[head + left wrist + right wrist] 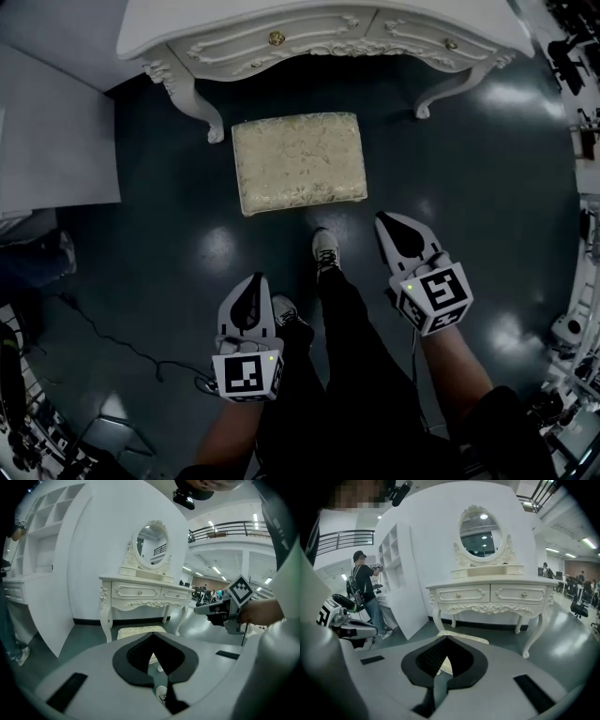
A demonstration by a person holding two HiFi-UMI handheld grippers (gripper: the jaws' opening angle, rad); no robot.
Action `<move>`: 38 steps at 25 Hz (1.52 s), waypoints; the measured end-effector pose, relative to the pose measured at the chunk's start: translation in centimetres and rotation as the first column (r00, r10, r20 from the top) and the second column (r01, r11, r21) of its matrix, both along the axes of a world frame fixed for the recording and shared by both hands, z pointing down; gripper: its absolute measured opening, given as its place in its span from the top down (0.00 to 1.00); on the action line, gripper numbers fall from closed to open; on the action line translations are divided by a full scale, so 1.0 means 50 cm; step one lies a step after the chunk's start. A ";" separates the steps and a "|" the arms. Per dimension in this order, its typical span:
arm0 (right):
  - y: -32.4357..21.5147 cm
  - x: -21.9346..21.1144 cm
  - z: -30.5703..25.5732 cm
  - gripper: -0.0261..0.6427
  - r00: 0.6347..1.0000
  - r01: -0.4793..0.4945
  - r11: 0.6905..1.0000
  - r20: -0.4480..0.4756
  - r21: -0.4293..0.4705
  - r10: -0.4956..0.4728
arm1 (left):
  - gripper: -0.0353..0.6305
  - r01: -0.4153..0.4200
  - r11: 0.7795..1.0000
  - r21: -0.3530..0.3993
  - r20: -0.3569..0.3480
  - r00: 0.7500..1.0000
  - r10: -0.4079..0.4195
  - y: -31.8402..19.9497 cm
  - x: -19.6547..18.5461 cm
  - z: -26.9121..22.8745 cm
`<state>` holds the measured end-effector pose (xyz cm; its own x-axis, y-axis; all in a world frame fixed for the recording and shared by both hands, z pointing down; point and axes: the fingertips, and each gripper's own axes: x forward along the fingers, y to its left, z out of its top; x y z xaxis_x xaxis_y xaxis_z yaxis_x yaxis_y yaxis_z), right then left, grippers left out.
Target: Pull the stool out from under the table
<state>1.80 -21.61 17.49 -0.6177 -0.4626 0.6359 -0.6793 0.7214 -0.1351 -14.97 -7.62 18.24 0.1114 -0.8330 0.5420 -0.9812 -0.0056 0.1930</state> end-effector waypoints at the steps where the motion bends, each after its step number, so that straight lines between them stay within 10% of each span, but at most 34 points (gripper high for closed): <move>1: 0.028 -0.002 -0.032 0.92 1.000 -0.002 1.000 0.000 -0.006 0.002 | 0.94 -0.014 1.000 0.002 -0.007 1.000 0.014 0.022 0.002 -0.032; 11: 0.300 -0.025 -0.306 0.92 0.997 -0.068 0.995 0.024 -0.075 0.070 | 0.94 -0.174 0.985 -0.012 -0.053 0.984 0.173 0.198 0.023 -0.308; 38: 0.657 0.196 -0.611 0.92 0.967 0.168 0.985 0.188 0.032 -0.171 | 0.94 -0.152 0.985 0.083 -0.086 0.983 0.159 0.472 0.348 -0.613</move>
<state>11.58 11.26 -13.08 -0.7965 -0.3497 0.4932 -0.5100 0.8267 -0.2375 2.42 15.97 -12.41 0.2896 -0.8395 0.4598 -0.9452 -0.1751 0.2755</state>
